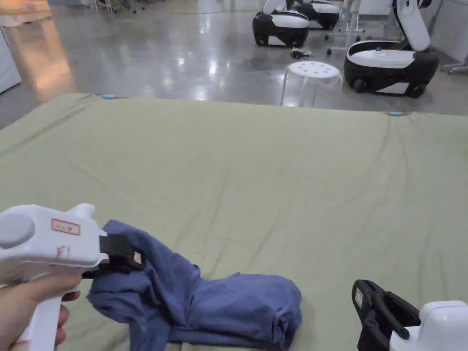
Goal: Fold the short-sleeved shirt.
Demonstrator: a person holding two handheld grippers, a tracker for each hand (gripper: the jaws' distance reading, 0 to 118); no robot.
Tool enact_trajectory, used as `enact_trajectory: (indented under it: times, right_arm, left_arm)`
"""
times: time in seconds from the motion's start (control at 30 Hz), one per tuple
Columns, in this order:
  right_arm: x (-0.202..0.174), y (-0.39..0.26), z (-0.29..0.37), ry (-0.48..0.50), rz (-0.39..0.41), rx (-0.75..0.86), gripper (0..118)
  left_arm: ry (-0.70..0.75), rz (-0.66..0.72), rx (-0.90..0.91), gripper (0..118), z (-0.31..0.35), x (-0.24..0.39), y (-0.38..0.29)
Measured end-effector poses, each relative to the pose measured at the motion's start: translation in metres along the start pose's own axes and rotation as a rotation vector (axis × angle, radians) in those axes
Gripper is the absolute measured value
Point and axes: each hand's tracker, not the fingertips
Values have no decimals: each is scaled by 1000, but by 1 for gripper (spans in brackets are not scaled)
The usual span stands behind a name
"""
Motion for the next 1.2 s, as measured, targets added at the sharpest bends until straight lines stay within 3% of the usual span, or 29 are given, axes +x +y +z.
enact_trajectory:
  times: [0.13, 0.27, 0.33, 0.43, 0.5, 0.57, 0.6, 0.7, 0.77, 0.83, 0.87, 0.9, 0.93, 1.03, 1.2]
  right_arm:
    - [4, 0, 6, -2, 21, 20, 7]
    - [11, -3, 12, -4, 23, 25, 7]
    - [13, -5, 13, -8, 16, 16, 7]
    - [16, -6, 18, 1, 10, 9, 7]
    - [18, -6, 17, 22, 5, -16, 7]
    - [18, -8, 16, 19, 5, -19, 7]
    - [19, -9, 15, 19, 2, -24, 7]
    - [20, -11, 11, 26, -19, -37, 7]
    - [20, -13, 7, 25, -22, -51, 7]
    - [20, -14, 4, 24, -23, -61, 7]
    - [20, -14, 4, 23, -25, -64, 7]
    - [21, -15, 3, 24, -27, -65, 7]
    - [21, -15, 1, 24, -27, -71, 7]
    - [23, -16, -6, 27, -27, -103, 7]
    - [30, -17, -14, 21, -61, -154, 7]
  left_arm:
    - [5, -162, -5, 15, -58, 86, -37]
    - [110, -357, -84, 14, -139, 137, -86]
    - [206, -375, -90, 14, -164, 139, -94]
    - [153, -329, -87, 16, -150, 141, -94]
    - [33, -312, -83, 30, -130, 141, -85]
    - [-59, -260, -47, 77, -104, 140, -78]
    - [-112, -242, 10, 82, -87, 139, -76]
    - [-193, -186, 36, 82, -61, 128, -67]
    - [-150, -153, 101, 82, -54, 109, -67]
    - [-93, -118, 140, 80, -55, 89, -70]
    - [-93, -62, 89, 71, -62, 79, -72]
    - [-153, -3, 31, 45, -75, 79, -74]
    - [-231, 20, -9, 7, -86, 79, -81]
    - [-339, 1, -102, 7, -124, 96, -103]
    - [-319, 34, -171, 7, -187, 114, -120]
